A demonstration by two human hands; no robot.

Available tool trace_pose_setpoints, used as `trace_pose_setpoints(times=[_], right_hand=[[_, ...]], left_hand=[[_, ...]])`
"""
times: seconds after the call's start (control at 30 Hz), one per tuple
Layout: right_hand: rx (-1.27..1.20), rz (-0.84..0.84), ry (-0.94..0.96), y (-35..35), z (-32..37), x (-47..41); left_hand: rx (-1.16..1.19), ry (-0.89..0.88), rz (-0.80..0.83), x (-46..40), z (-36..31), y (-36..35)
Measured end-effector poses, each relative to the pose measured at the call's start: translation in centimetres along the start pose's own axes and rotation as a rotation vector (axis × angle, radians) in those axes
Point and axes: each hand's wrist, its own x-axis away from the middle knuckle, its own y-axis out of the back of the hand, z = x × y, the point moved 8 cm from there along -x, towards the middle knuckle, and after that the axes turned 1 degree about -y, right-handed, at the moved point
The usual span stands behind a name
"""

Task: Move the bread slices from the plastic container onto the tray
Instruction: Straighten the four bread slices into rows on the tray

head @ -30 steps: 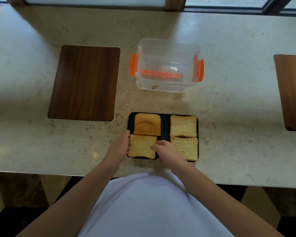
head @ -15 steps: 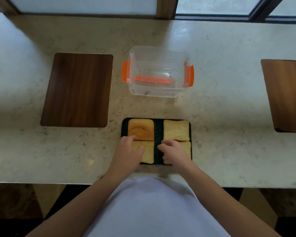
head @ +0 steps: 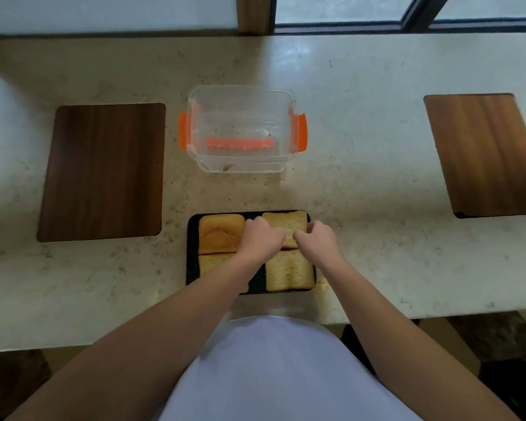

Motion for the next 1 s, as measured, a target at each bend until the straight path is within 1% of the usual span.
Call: trace_pose_setpoints(times=[0.13, 0.23, 0.3, 0.47, 0.63, 0.7, 0.8, 0.83, 0.93, 1.0], right_hand=[[-0.025, 0.028, -0.034, -0.4, 0.1, 0.0], [-0.028, 0.034, -0.033, -0.6, 0.2, -0.1], [-0.036, 0.046, -0.033, -0.8, 0.2, 0.0], [-0.049, 0.067, -0.011, -1.1, 0.8, 0.2], [-0.078, 0.079, 0.001, -1.4, 1.1, 0.3], [-0.164, 0.058, 0.017, -0.9, 0.6, 0.9], [-0.277, 0.026, -0.003, 0.0, -2.7, 3.0], [-0.277, 0.047, -0.019, -0.1, -4.1, 3.8], [-0.243, 0.132, -0.050, -0.8, -7.0, 5.4], [-0.240, 0.154, -0.033, -0.9, -7.6, 5.7]], left_hand=[[0.089, 0.030, 0.053, -0.1, 0.8, -0.2], [0.107, 0.029, 0.062, -0.3, 1.3, 0.1], [0.076, 0.064, 0.051, -0.2, 1.7, 0.4], [0.019, 0.067, 0.025, -0.3, 2.1, 0.9], [0.039, 0.015, 0.028, 0.1, 1.6, 1.5], [0.039, -0.019, 0.016, 0.6, 1.4, 1.9], [0.089, -0.076, 0.030, 1.8, 2.6, 1.3], [0.115, -0.062, 0.056, 2.3, 3.7, 0.7], [0.280, 0.083, 0.177, 3.9, 7.2, -1.6], [0.290, 0.142, 0.205, 4.1, 8.8, -2.2]])
